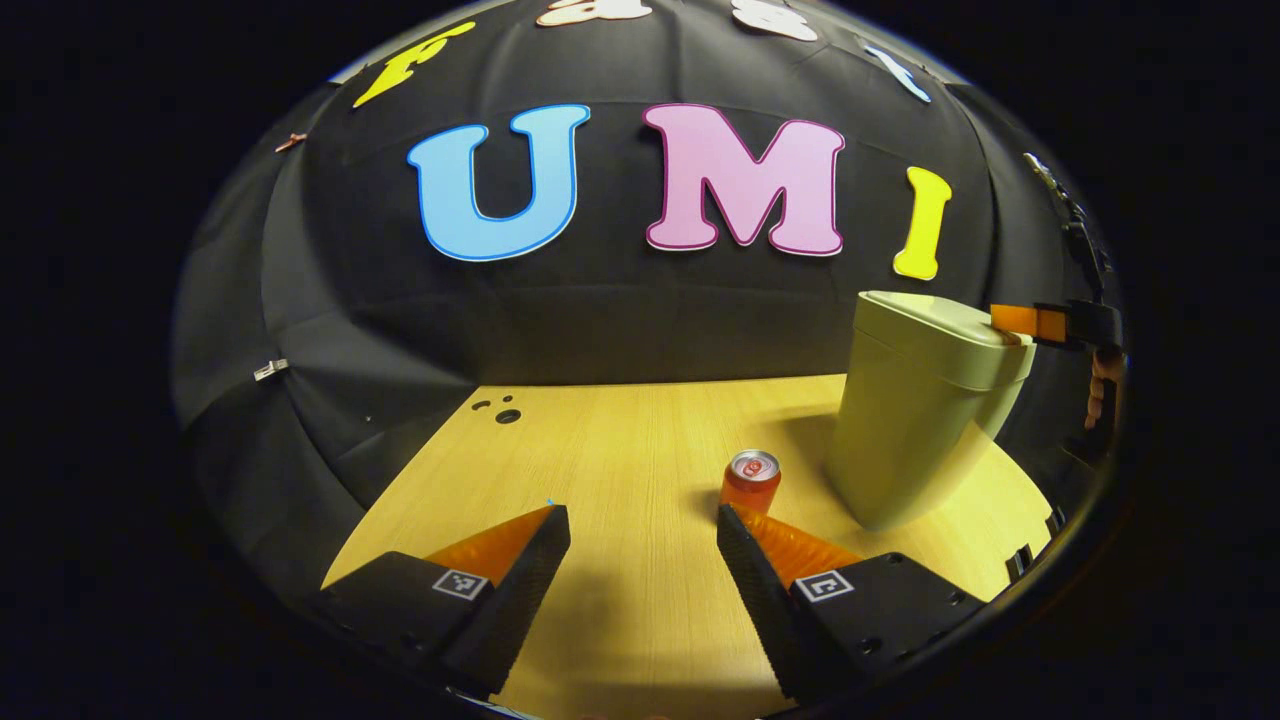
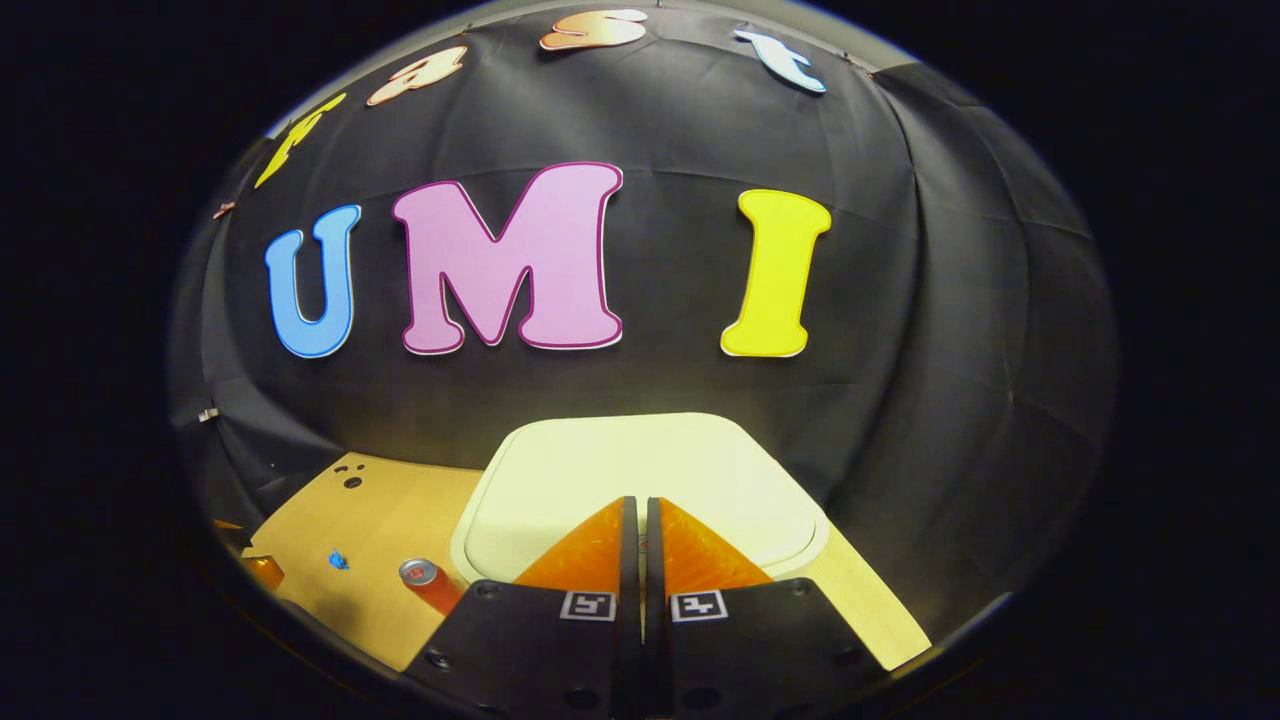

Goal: Press the lid of the desktop garbage bin to open it, pick up the crumpled paper on the desktop and throw it into the bin, then pick up the pop can on the desktop and drop it into the bin, and finally close the garbage bin lid.

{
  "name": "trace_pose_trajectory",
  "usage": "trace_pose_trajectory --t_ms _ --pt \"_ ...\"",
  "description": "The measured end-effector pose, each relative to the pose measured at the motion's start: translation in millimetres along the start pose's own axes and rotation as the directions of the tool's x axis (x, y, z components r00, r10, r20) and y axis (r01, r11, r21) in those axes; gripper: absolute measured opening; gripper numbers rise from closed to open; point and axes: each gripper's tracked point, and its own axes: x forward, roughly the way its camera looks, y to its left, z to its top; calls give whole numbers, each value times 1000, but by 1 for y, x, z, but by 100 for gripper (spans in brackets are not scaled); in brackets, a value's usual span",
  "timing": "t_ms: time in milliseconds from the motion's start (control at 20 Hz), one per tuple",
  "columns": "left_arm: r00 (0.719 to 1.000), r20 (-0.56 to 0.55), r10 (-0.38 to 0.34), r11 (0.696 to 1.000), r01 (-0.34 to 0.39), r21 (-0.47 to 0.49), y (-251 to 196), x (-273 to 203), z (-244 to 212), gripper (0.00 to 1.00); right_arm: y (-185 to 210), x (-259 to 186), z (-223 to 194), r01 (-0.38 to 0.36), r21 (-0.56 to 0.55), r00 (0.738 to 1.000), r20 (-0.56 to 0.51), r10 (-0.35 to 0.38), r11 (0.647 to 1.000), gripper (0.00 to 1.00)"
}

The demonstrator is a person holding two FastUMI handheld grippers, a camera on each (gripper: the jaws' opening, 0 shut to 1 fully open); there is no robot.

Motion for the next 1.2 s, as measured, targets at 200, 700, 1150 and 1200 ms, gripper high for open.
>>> trace_pose_trajectory --t_ms 200,700,1150,1200 --pt "1000 -5 -7 1000 7 2 -1 1 -1 95 0 -2 1 8 -8 1000 6 -8 1000 5" --pt "1000 15 20 1000 -20 19 11 -2 3 95 1 -3 15 15 -23 1000 20 -14 1000 5" --pt "999 26 28 1000 -28 -2 19 -6 4 95 9 -30 73 5 4 991 131 -5 1000 5" --pt "999 31 25 1000 -25 -5 18 -7 4 95 10 -33 79 4 8 990 140 -5 1000 5"
